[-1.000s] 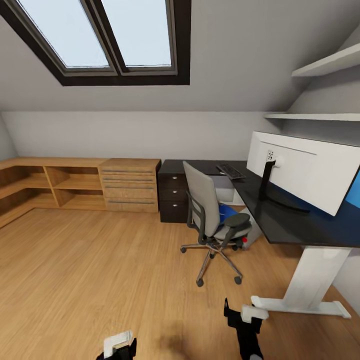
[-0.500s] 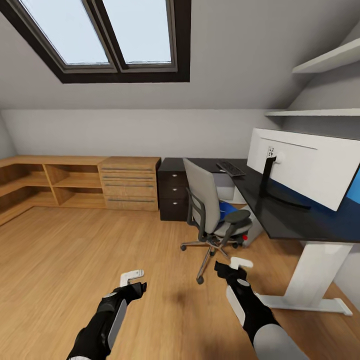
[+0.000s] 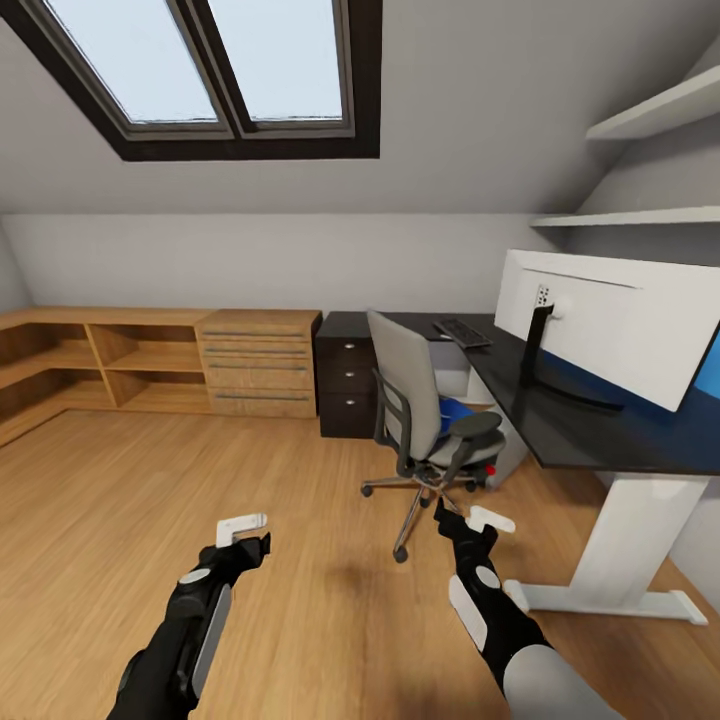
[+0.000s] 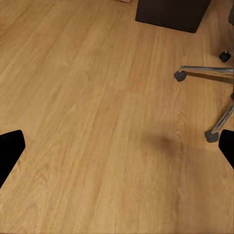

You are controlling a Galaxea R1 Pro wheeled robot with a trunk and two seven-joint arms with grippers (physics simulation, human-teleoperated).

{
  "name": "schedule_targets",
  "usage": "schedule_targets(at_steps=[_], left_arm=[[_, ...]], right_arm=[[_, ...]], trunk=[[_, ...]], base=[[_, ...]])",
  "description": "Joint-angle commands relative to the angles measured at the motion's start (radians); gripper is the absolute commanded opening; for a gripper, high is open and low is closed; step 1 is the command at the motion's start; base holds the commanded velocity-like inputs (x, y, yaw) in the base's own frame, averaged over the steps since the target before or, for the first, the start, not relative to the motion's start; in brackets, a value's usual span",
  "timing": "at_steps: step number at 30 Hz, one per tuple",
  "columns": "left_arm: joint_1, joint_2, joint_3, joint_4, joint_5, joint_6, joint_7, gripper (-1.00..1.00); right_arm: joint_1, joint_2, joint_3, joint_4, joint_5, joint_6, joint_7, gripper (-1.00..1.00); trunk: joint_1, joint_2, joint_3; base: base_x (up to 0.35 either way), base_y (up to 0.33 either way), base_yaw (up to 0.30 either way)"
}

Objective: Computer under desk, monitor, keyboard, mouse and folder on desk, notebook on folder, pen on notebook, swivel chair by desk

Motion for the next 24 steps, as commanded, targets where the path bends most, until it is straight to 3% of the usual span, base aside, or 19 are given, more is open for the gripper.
schedule_targets(at_steps=[1,8,9,13,24], left_arm=[[0.002,-0.001,0.001,-0.007,-0.004,0.006,0.0,1.0],[0.008,0.0,0.001,-0.017,-0.005,0.008,0.0,1.0],[0.009,0.0,0.0,-0.018,-0.006,0.008,0.0,1.0],[0.01,-0.001,0.0,-0.019,-0.006,0.008,0.0,1.0],[0.016,-0.001,-0.025,-0.029,-0.004,0.008,0.0,1.0]], right_arm=[[0.003,0.001,-0.002,-0.021,-0.01,0.002,0.002,1.0],[0.04,0.001,-0.003,-0.14,-0.011,0.098,0.001,1.0],[0.095,0.0,-0.003,-0.241,-0.01,0.138,0.001,1.0],[0.131,-0.002,-0.003,-0.294,-0.009,0.144,0.002,1.0],[0.152,-0.014,-0.003,-0.32,-0.001,0.156,0.001,1.0]], trunk=[[0.004,-0.008,-0.004],[0.031,-0.057,-0.026],[0.035,-0.064,-0.029],[0.05,-0.092,-0.042],[0.092,-0.169,-0.076]], base=[[0.0,0.0,0.0],[0.0,0.0,0.0],[0.0,0.0,0.0],[0.0,0.0,0.0],[0.0,0.0,0.0]])
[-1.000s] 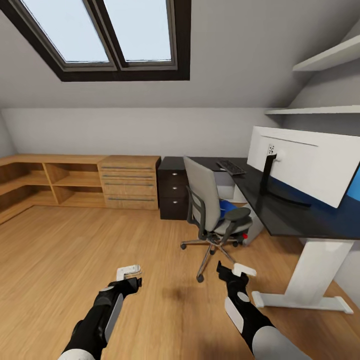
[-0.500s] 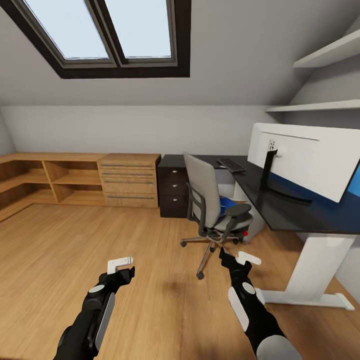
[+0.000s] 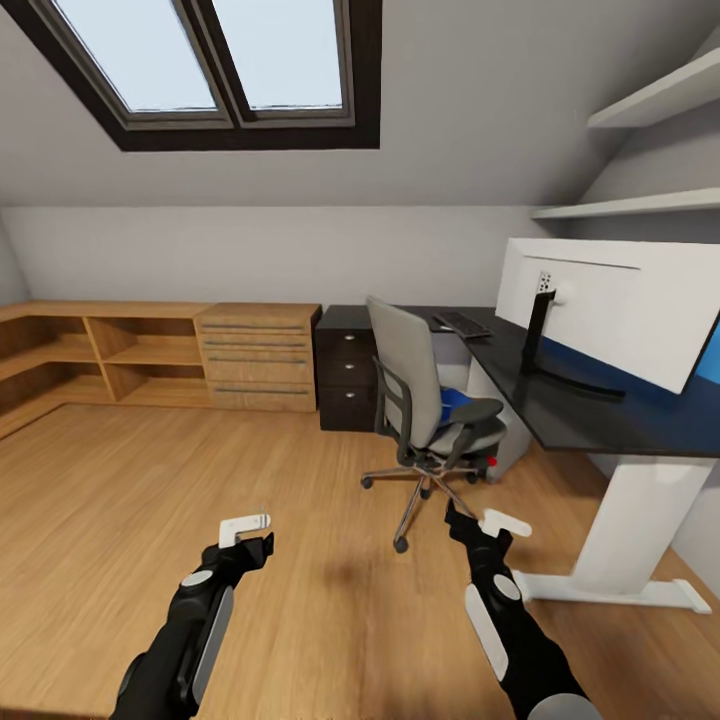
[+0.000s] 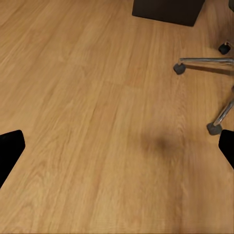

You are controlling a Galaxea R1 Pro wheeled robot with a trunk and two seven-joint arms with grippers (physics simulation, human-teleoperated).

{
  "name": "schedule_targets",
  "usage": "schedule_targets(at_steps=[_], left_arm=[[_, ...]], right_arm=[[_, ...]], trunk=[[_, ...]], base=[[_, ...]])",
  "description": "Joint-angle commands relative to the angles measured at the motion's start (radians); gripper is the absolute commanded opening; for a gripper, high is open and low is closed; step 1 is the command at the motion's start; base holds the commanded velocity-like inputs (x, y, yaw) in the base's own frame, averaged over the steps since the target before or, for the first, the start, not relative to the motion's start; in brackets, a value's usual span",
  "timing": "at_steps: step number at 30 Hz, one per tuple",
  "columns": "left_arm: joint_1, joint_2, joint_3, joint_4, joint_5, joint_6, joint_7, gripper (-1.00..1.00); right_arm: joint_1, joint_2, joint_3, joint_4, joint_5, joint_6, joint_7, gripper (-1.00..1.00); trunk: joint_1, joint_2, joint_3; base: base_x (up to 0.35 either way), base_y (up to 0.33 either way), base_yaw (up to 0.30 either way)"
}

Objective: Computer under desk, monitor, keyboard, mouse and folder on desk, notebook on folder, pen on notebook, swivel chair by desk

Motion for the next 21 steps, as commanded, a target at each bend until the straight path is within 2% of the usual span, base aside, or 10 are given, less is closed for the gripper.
schedule_targets(at_steps=[1,2,3,7,11,21], left_arm=[[0.003,-0.001,-0.005,-0.005,-0.004,0.005,0.0,1.0],[0.004,-0.001,-0.007,-0.008,-0.004,0.006,0.0,1.0],[0.008,-0.001,-0.012,-0.017,-0.004,0.007,0.0,1.0],[0.01,-0.001,-0.015,-0.025,-0.003,0.008,0.0,1.0],[0.021,-0.001,-0.022,-0.029,-0.002,0.008,-0.003,1.0],[0.082,0.004,-0.09,-0.028,-0.003,0.005,-0.006,1.0]], right_arm=[[0.0,-0.008,-0.001,0.0,-0.007,0.0,0.0,1.0],[0.0,-0.013,-0.001,0.0,-0.004,0.002,-0.001,1.0],[0.0,-0.028,-0.001,0.0,0.004,0.013,-0.002,1.0],[-0.002,-0.052,-0.001,0.005,0.018,0.04,-0.01,1.0],[-0.007,-0.086,-0.002,0.038,0.026,0.081,-0.048,1.0],[-0.065,-0.151,-0.003,0.175,0.03,0.105,-0.094,1.0]], trunk=[[0.004,-0.008,-0.004],[0.008,-0.015,-0.007],[0.011,-0.022,-0.011],[0.011,-0.022,-0.011],[0.011,-0.022,-0.011],[0.011,-0.022,-0.011]], base=[[0.0,0.0,0.0],[0.0,0.0,0.0],[0.0,0.0,0.0],[0.0,0.0,0.0],[0.0,0.0,0.0],[0.027,-0.006,0.0]])
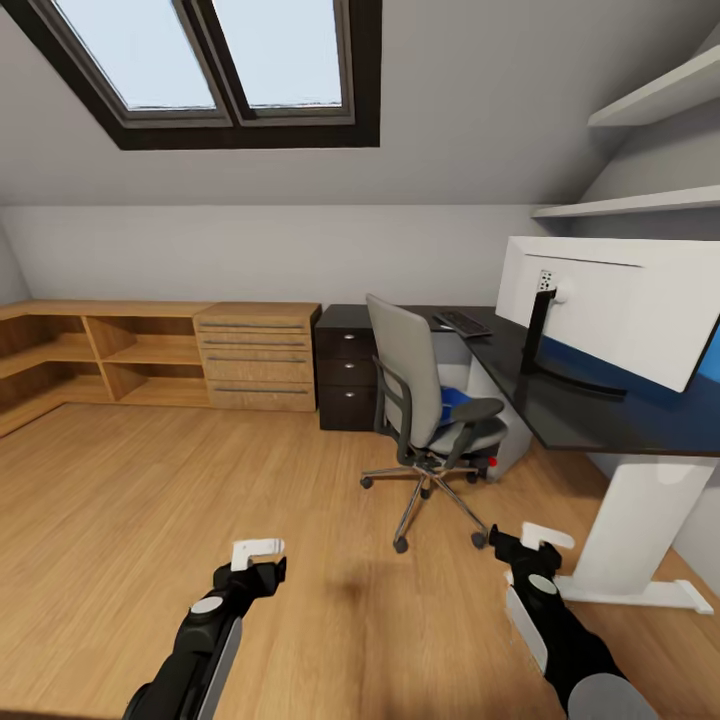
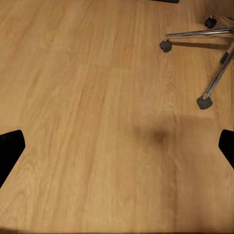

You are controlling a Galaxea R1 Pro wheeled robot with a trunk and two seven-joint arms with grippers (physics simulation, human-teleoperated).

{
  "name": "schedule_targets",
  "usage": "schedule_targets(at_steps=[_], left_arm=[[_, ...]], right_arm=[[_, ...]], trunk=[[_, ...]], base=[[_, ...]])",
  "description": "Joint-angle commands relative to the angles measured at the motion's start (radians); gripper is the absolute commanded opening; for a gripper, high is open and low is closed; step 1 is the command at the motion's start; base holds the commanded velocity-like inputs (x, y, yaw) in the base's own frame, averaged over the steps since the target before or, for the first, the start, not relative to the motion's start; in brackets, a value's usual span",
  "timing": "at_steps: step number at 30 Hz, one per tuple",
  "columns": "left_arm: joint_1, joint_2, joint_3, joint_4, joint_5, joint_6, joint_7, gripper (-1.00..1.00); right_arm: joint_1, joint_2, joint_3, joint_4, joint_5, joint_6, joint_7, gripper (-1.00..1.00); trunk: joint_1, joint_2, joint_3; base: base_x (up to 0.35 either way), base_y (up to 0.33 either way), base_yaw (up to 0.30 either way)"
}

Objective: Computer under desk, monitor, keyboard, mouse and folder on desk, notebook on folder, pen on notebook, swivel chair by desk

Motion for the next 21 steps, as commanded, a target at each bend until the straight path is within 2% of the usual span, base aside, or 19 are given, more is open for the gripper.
schedule_targets(at_steps=[1,4,14,19,20,21], left_arm=[[0.001,-0.001,-0.002,-0.001,-0.004,0.005,0.001,1.0],[0.005,0.001,-0.011,-0.001,-0.004,0.005,0.001,1.0],[0.007,0.003,-0.014,-0.001,-0.003,0.006,0.001,1.0],[0.007,0.003,-0.015,-0.001,-0.004,0.005,0.002,1.0],[0.007,0.003,-0.015,-0.001,-0.003,0.005,0.002,1.0],[0.007,0.003,-0.015,-0.001,-0.003,0.005,0.002,1.0]], right_arm=[[-0.006,-0.005,0.002,0.013,-0.01,-0.004,-0.003,1.0],[-0.025,-0.018,0.002,0.058,-0.011,-0.004,-0.006,1.0],[-0.034,-0.021,0.005,0.082,-0.011,-0.03,-0.007,1.0],[-0.035,-0.022,0.007,0.091,-0.01,-0.13,-0.007,1.0],[-0.035,-0.021,0.007,0.094,-0.01,-0.182,-0.006,1.0],[-0.035,-0.021,0.008,0.094,-0.01,-0.193,-0.006,1.0]], trunk=[[0.0,0.0,-0.001],[0.0,0.0,-0.001],[0.0,0.0,-0.001],[0.0,0.0,-0.001],[0.0,0.0,-0.001],[0.0,0.0,-0.001]], base=[[0.182,-0.055,0.0],[0.233,-0.075,0.0],[0.136,-0.024,0.0],[0.107,-0.001,0.0],[0.221,0.0,0.0],[0.233,0.0,0.0]])
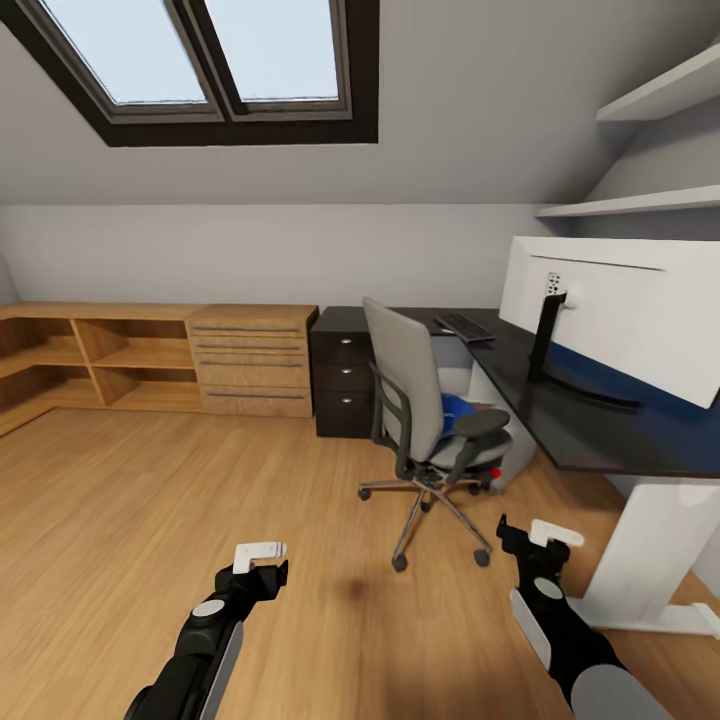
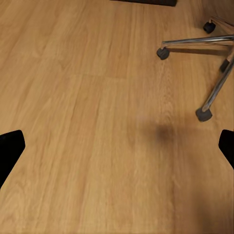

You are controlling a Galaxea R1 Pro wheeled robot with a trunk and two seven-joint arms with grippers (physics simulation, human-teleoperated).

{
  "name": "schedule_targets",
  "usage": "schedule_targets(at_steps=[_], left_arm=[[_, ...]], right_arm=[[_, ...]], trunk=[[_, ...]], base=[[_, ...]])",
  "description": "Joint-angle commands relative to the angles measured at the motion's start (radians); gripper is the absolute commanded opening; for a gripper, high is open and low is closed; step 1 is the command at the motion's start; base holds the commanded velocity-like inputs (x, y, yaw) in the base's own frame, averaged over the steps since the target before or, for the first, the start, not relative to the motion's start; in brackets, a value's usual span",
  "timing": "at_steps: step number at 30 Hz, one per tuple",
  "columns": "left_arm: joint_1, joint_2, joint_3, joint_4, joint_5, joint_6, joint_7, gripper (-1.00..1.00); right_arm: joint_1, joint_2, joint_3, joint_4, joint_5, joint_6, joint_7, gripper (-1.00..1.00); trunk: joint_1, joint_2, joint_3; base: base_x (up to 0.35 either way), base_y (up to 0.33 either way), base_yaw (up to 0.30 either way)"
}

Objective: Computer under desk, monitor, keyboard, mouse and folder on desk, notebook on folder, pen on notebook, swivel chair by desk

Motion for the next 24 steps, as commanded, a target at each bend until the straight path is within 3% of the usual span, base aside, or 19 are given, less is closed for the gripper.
schedule_targets(at_steps=[1,7,10,14,21,24], left_arm=[[0.0,-0.001,0.001,-0.001,-0.004,0.005,0.001,1.0],[0.0,-0.002,0.001,-0.001,0.002,0.005,-0.001,1.0],[0.0,-0.002,0.001,-0.001,0.003,0.004,-0.001,1.0],[0.0,-0.002,0.001,-0.001,0.001,0.002,0.0,1.0],[0.001,-0.009,0.006,-0.022,0.007,0.0,0.006,1.0],[0.001,-0.007,0.009,-0.039,0.005,0.004,0.007,1.0]], right_arm=[[-0.001,0.0,0.002,0.001,-0.01,-0.017,0.0,1.0],[0.001,0.003,0.0,-0.002,-0.01,-0.166,-0.003,1.0],[0.002,0.003,0.0,-0.005,-0.007,-0.195,-0.003,1.0],[0.003,0.004,0.0,-0.006,0.01,-0.226,-0.003,1.0],[0.002,0.044,0.003,0.024,0.03,-0.247,-0.005,1.0],[0.002,0.035,-0.001,0.015,0.025,-0.23,-0.004,1.0]], trunk=[[0.0,0.0,-0.001],[0.0,0.0,-0.001],[0.0,0.0,-0.001],[0.0,0.0,-0.001],[0.027,-0.049,-0.023],[0.039,-0.07,-0.032]], base=[[0.228,0.0,0.0],[0.07,0.0,0.0],[0.007,0.0,0.0],[0.001,0.0,0.0],[0.0,0.0,0.0],[0.0,0.0,0.0]])
